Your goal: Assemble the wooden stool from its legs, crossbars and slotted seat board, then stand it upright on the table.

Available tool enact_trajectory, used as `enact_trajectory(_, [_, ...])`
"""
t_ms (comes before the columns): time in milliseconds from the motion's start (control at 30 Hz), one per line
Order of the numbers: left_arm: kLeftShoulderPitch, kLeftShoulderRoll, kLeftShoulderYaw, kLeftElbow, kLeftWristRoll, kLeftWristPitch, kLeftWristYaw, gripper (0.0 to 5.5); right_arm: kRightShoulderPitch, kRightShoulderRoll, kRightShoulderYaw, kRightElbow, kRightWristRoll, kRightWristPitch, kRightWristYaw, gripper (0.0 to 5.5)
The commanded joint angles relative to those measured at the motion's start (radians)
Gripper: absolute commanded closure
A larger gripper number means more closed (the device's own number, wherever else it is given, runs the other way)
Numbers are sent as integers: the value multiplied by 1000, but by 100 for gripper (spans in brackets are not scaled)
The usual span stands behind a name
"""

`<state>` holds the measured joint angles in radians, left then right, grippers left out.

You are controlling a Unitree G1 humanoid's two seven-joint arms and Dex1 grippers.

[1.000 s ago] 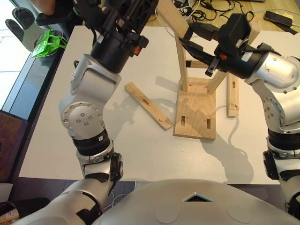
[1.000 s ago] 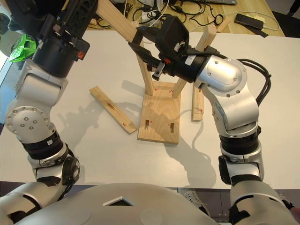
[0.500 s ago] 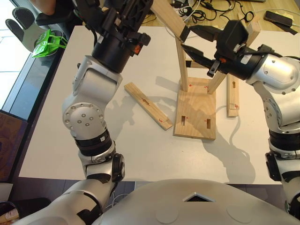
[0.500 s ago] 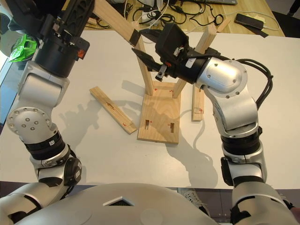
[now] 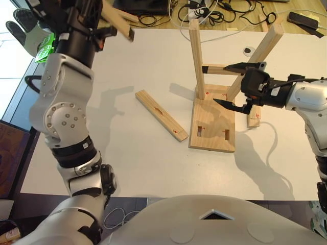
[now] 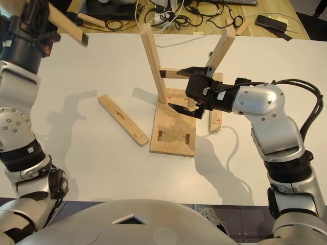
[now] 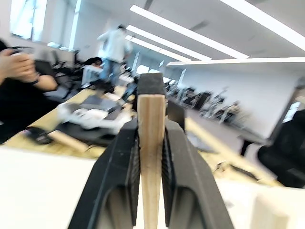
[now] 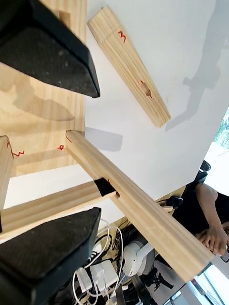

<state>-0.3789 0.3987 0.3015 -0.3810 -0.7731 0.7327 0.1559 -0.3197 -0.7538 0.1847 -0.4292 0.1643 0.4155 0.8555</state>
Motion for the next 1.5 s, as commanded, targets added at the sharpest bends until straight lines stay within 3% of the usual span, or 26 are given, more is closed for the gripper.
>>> enact_trajectory(33, [105,25,36,-68,20,194,115,509,8,17,-22,-6,-12,-4,-31,55])
enact_trajectory(133, [143,8,28,-83,38,264,131,509,14,34,-16,-13,-16,-3,-50,11])
enact_trajectory(333, [178,-111,19,-76,18,373,158,509,7,61,-7,-20,-17,6,-62,10])
enact_trajectory(467, [187,-105,33,-69,44,418,143,509,14,72,-11,-31,-16,16,-73,10])
enact_trajectory(1500, [91,-342,-41,13,207,263,59,509,-39,137,7,-34,15,53,-82,10])
